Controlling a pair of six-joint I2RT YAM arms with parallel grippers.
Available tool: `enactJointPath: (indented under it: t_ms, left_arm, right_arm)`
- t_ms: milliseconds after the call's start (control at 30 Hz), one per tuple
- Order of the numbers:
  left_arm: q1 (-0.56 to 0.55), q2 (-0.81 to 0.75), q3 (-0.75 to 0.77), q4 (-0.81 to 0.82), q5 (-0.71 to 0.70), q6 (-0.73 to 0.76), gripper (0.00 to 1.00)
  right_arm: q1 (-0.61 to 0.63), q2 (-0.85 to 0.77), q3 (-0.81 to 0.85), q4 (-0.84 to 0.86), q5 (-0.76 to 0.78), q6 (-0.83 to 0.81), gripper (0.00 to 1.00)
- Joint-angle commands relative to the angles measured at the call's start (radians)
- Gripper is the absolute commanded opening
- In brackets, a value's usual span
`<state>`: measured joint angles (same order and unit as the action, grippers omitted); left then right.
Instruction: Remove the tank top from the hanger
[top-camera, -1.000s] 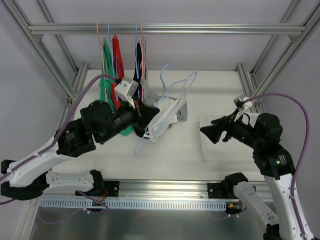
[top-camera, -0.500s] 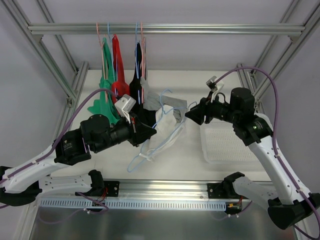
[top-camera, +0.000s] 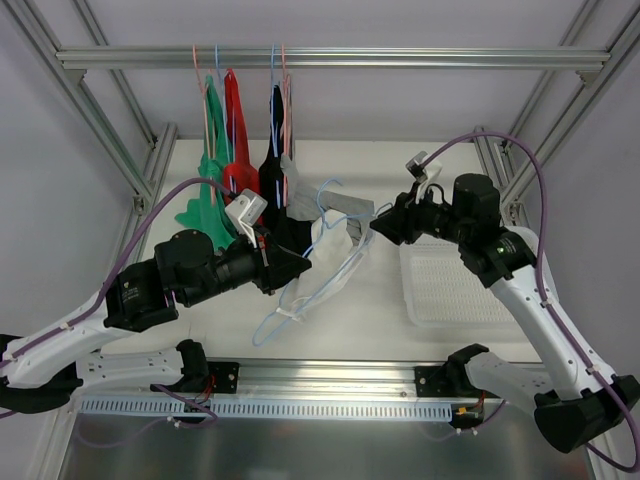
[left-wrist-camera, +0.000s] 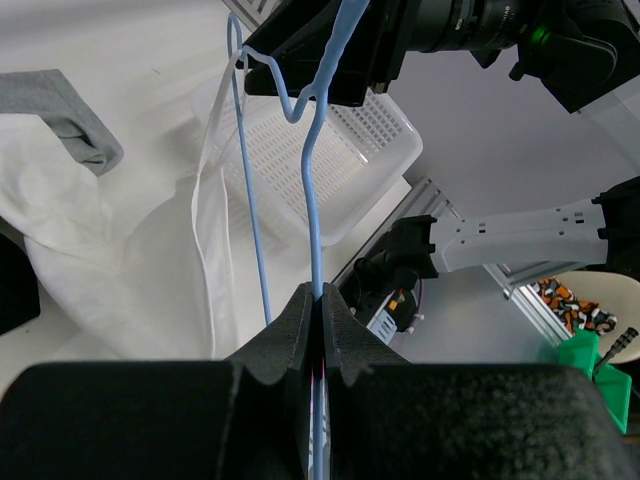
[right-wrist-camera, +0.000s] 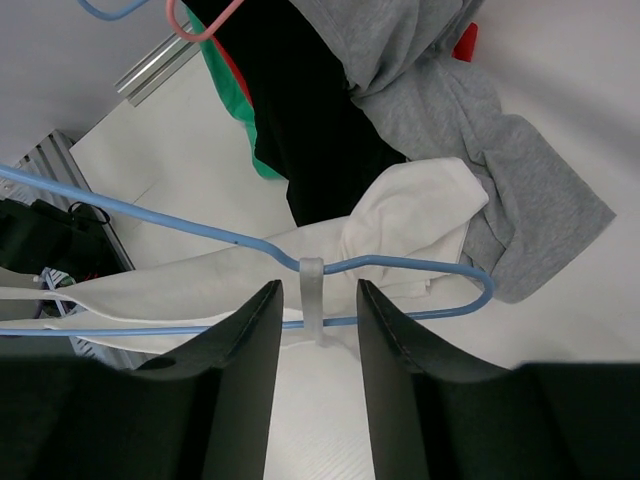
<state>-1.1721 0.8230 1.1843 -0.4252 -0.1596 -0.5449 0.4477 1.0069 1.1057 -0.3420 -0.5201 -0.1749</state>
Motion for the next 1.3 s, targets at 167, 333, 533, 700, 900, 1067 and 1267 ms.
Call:
enactJointPath:
  t_ms: [167,333,533,700,900,1067,1267]
  left_arm:
    - [-0.006,-0.033,0.005,0.037,0.006,-0.024,0.0]
    - [-0.006,-0.041,-0.003,0.034,-0.003,-0.017,0.0]
    - [-0.006,-0.061,-0.009,0.002,0.051,0.029,0.0]
    - [-0.006,-0.094,0.017,-0.004,0.127,0.072,0.0]
    - [-0.006,-0.078,0.084,0.04,0.118,0.144,0.0]
    - [-0.006,-0.07,-0.06,0.548,0.11,0.256,0.0]
    - [-0.006,0.074,-0.147,1.151,0.086,0.427,0.0]
  right_arm:
    - [0.006,0.029,-0.01,0.084,-0.009,-0.023,0.18]
    - [0.005,0.032,-0.012,0.1,0.005,-0.009,0.0]
    - [-0.039,-0.002,0.029,0.06,0.207,0.006,0.0]
    - [-0.132,0.044,0.101,0.028,0.328,0.117,0.0]
    - [-0.136,0.027,0.138,0.046,0.077,0.172,0.0]
    - [-0.138,-0.099,0.111,0.052,-0.04,0.235,0.0]
    - [-0.124,-0.285,-0.013,0.142,-0.211,0.411,0.0]
